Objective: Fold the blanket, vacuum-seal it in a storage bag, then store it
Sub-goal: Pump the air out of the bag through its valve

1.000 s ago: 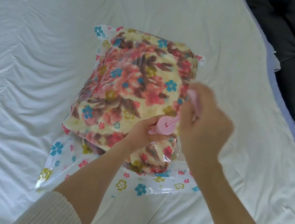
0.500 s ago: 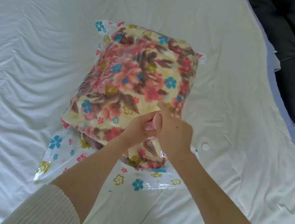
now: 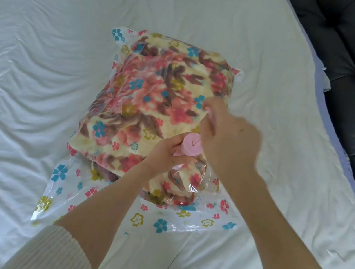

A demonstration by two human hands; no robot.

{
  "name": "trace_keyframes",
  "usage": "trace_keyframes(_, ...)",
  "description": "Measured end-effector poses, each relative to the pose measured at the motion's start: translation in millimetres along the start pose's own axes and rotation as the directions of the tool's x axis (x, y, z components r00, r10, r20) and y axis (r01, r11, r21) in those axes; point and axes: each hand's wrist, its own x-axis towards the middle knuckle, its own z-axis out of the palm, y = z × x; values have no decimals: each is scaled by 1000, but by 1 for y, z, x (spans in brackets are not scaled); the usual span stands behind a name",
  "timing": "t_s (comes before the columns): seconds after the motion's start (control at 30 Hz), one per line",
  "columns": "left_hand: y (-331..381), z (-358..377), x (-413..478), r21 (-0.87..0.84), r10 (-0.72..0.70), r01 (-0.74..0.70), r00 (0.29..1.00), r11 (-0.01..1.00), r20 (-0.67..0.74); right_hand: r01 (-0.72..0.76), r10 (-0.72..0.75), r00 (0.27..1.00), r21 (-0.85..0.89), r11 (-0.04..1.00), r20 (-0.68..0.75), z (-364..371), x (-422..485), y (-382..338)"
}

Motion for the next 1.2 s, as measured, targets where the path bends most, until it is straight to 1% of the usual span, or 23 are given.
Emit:
trace_keyframes(0.03, -1, -2, 1, 7, 8, -8, 1000, 1000, -10, -27, 34, 987, 49, 998, -155, -19, 8, -4)
trace_keyframes(0.1, -2, -2, 2, 8, 8, -8, 1000, 1000, 3, -71, 109, 904, 106, 992, -413, -32, 8, -5)
trace_keyframes(0.13, -1, 0, 1, 11, 4, -4, 1000, 1000, 11, -136, 171, 914, 118, 984, -368, -23, 1, -4)
trace_keyframes(0.17, -2, 1, 0, 22, 2, -3, 1000, 1000, 15, -172, 207, 955, 171, 970, -214, -5, -10, -6)
trace_keyframes(0.2, -1, 2, -1, 29, 11, -11, 1000, 1000, 16, -178, 184, 983, 156, 972, -26, 16, -21, -11)
trace_keyframes(0.27, -2, 3, -3, 29, 20, -20, 1000, 999, 13, -90, 91, 988, -16, 996, 125, 41, -30, 5)
trace_keyframes(0.3, -2, 2, -2, 26, 12, -12, 1000, 1000, 1, -50, 56, 994, -59, 997, 99, 34, -23, 7)
trace_keyframes(0.37, -3, -1, 0, 12, 1, -1, 1000, 1000, 6, -35, 36, 999, 72, 997, -8, 2, -5, -2)
trace_keyframes(0.43, -3, -4, 1, 26, 20, -21, 1000, 999, 3, 23, -7, 988, 106, 994, -156, -36, 14, -9)
trace_keyframes(0.5, -2, -4, 2, 21, 18, -18, 1000, 1000, 12, -44, 80, 972, 162, 986, -220, -41, 15, -11)
trace_keyframes(0.53, -1, -3, 1, 14, 15, -15, 1000, 1000, 14, -94, 128, 969, 167, 981, -209, -26, 5, -9)
trace_keyframes(0.57, -3, -2, 0, 12, 8, -8, 1000, 1000, 12, -147, 163, 981, 146, 978, -108, -5, -5, -9)
trace_keyframes(0.6, -3, 0, -1, 9, 12, -12, 1000, 1000, 17, -172, 167, 984, 125, 977, 55, 16, -17, -11)
trace_keyframes(0.67, -6, 3, -2, 21, 12, -12, 1000, 1000, 18, -141, 132, 977, 43, 989, 170, 46, -27, -5)
trace_keyframes(0.73, -6, 0, 0, 37, 3, -3, 1000, 999, -1, -96, 89, 991, 66, 993, 104, 27, -13, -3)
trace_keyframes(0.83, -7, -4, 4, 32, 6, -5, 1000, 999, -9, -27, 37, 997, 128, 991, -73, -33, 15, -7)
trace_keyframes(0.9, -6, -4, 5, 40, 8, -8, 1000, 999, 0, -133, 169, 969, 196, 972, -180, -38, 16, -6)
trace_keyframes(0.93, -6, -2, 5, 32, 5, -5, 1000, 999, 6, -171, 204, 961, 178, 969, -187, -27, 9, -5)
trace_keyframes(0.97, -7, -1, 4, 24, -6, 5, 1000, 1000, 10, -197, 206, 976, 114, 974, -77, -4, 0, -4)
trace_keyframes(1.0, -7, 1, 2, 24, -4, 3, 1000, 1000, 14, -175, 169, 979, 45, 984, 112, 17, -10, -9)
trace_keyframes(1.03, -7, 2, 1, 30, -4, 3, 1000, 1000, 12, -83, 79, 977, 8, 997, 196, 39, -18, -8)
trace_keyframes(1.07, -6, 2, 0, 40, 0, 0, 1000, 999, 4, -47, 48, 974, -10, 999, 220, 46, -19, -4)
trace_keyframes(1.2, -2, -3, 3, 42, -18, 19, 1000, 999, -10, -6, 5, 1000, 33, 999, 18, -13, 15, -3)
